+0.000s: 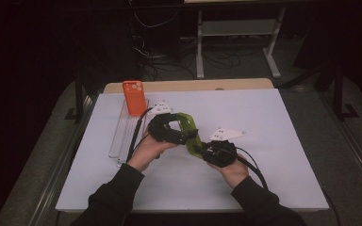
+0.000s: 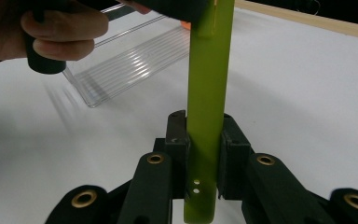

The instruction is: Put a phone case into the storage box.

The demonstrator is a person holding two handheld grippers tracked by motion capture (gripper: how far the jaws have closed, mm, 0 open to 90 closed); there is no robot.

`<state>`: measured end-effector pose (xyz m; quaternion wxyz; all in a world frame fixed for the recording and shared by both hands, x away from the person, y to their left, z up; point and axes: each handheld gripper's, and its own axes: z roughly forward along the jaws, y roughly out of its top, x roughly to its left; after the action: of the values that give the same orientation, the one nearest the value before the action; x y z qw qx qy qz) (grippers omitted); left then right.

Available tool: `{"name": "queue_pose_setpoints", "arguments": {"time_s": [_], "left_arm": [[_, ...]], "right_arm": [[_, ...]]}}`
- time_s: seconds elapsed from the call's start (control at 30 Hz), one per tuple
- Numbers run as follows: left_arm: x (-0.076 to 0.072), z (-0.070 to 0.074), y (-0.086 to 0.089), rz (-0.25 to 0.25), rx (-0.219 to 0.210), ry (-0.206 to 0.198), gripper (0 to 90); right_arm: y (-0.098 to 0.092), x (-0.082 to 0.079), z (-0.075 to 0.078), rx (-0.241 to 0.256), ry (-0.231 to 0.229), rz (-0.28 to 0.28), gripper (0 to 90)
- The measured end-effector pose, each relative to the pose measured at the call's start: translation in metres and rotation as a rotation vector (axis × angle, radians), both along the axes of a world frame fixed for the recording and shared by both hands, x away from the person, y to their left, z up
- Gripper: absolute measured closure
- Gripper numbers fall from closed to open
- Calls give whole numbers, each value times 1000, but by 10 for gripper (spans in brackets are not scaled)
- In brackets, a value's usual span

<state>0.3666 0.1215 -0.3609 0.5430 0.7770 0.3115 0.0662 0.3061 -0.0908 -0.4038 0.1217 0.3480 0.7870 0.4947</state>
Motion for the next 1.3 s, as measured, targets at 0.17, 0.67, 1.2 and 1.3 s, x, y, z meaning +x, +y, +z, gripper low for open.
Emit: {"name": "queue_pose_setpoints", "arguments": {"time_s": [0.17, 0.67, 1.2, 1.3], "left_arm": [[3, -3, 1, -7, 10, -10, 0], [2, -4, 0, 19, -18, 0, 76], [1, -4, -1, 23, 5, 13, 110], [1, -3, 0, 16, -3, 14, 123]], "right_arm": [[1, -1, 0, 0, -3, 5, 760], [5, -1, -3, -15, 5, 19, 760], [9, 0, -9, -61, 17, 23, 759], [9, 0, -9, -61, 22, 25, 757]]}}
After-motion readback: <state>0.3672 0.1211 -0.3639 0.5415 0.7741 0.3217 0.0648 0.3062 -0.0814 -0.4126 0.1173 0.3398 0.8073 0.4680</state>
